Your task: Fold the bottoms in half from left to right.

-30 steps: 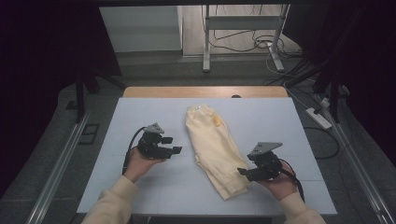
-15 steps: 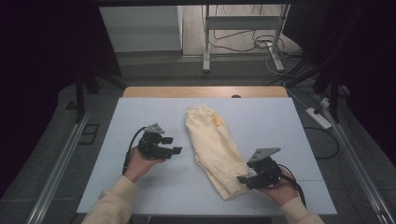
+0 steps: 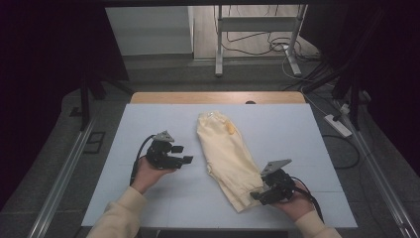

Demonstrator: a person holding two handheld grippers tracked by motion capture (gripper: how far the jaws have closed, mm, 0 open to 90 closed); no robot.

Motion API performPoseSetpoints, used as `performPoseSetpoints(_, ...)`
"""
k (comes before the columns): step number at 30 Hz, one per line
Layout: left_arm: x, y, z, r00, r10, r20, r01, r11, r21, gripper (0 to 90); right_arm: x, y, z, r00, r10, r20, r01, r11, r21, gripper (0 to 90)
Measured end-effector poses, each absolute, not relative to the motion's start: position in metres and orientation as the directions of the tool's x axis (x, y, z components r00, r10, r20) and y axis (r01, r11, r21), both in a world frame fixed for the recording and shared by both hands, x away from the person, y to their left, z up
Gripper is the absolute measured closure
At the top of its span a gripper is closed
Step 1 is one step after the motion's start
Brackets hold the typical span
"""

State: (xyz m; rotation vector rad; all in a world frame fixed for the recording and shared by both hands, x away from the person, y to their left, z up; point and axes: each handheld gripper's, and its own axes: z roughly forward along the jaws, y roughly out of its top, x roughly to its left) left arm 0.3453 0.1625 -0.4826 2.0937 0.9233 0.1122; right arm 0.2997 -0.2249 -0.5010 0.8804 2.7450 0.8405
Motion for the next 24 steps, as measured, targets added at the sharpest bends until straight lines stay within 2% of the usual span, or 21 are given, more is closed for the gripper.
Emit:
performPoseSetpoints(8, 0.3452, 0.1617, -0.4829, 0.725, 0.650, -0.228, 0.575, -0.390, 0.719, 35.8, 0.3008, -0.2214, -0.5072, -0.823, 0.565, 0.069, 0.510, 0.678, 0.529, 27.9)
performPoseSetpoints(13, 0.3451, 0.1615, -0.4829, 0.726, 0.649, -0.226, 0.575, -0.392, 0.718, 35.8, 0.3019, -0.2222, -0.5085, -0.822, 0.561, 0.100, 0.521, 0.670, 0.528, 32.8)
performPoseSetpoints(20, 0.3450, 0.1607, -0.4830, 0.727, 0.650, -0.224, 0.575, -0.396, 0.717, 35.8, 0.3012, -0.2212, -0.5070, -0.832, 0.534, 0.148, 0.524, 0.672, 0.524, 51.4)
performPoseSetpoints(24, 0.3452, 0.1612, -0.4830, 0.726, 0.650, -0.225, 0.575, -0.395, 0.717, 35.8, 0.3007, -0.2206, -0.5066, -0.836, 0.524, 0.161, 0.522, 0.671, 0.527, 57.6)
